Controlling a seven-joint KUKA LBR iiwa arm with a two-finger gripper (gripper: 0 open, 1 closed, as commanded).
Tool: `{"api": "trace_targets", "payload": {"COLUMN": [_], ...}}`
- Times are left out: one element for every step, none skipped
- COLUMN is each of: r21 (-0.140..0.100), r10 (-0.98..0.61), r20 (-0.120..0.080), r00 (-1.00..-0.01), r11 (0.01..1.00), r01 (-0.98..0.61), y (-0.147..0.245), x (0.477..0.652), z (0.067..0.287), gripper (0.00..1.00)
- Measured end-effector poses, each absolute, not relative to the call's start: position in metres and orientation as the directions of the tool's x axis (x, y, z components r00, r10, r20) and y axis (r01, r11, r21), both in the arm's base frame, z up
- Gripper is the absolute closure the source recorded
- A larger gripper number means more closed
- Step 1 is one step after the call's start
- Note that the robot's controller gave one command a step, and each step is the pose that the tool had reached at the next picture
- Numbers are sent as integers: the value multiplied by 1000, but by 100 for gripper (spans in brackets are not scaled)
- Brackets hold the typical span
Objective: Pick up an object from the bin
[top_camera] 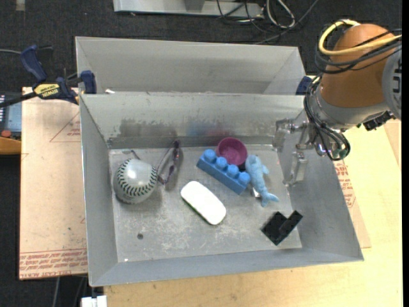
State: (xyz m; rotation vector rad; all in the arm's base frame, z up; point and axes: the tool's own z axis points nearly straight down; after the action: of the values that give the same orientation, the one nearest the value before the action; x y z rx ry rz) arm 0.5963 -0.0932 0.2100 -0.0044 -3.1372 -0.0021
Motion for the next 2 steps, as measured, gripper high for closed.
{"api": "trace_targets", "payload": {"r21": [0, 2], "r10": [0, -4], "r20": [-2, -7], "r00": [-1000, -1000], "r11": [1000, 1000], "r01": [0, -4], "y": [-93, -21], "x": [598, 628], "z": [213, 91], "gripper": [0, 0]}}
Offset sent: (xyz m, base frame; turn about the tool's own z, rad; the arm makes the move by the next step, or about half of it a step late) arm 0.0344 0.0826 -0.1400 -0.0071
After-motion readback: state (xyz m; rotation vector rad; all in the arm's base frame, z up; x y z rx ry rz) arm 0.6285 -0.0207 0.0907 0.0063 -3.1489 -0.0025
